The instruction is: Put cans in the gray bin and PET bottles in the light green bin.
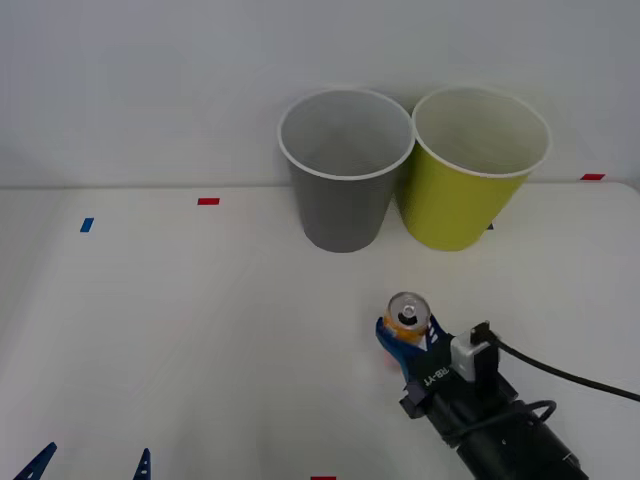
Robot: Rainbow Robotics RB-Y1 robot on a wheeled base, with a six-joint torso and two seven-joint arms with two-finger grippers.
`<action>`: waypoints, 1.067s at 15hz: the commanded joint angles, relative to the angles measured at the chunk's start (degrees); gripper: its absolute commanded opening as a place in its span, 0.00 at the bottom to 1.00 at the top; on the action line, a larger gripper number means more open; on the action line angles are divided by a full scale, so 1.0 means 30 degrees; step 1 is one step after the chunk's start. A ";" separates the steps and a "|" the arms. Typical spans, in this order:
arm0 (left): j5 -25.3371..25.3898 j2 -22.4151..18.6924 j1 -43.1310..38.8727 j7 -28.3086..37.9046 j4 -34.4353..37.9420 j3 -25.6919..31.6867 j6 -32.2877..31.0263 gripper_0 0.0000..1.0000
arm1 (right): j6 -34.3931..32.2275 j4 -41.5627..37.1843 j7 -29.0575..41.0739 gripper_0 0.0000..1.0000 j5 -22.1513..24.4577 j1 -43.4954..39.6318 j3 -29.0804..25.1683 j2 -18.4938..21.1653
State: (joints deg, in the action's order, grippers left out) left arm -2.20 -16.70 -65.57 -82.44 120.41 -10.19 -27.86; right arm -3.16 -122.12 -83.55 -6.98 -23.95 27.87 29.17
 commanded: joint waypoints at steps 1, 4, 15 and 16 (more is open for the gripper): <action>0.0000 0.0000 0.0000 0.0000 0.0000 0.0000 0.0000 1.00 | 0.3047 -0.3004 0.1130 0.05 -0.0516 0.0103 -0.0238 0.0589; 0.0000 0.0000 0.0000 0.0000 0.0000 0.0000 0.0000 1.00 | 0.5976 -0.5612 0.3473 0.05 -0.0165 0.1099 -0.0385 0.0824; 0.0000 0.0000 0.0000 0.0000 0.0000 0.0000 0.0000 1.00 | 1.4853 -0.8659 1.1003 0.03 0.2355 0.8628 -0.0590 0.0150; 0.0000 0.0000 0.0000 0.0000 0.0000 0.0000 0.0000 1.00 | 1.5293 -0.8659 1.1061 0.03 0.1447 0.9155 -0.1000 0.0004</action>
State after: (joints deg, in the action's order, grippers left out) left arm -2.20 -16.70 -65.57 -82.44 120.41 -10.20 -27.86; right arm 41.37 -148.11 -50.62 -0.14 1.98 26.00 29.61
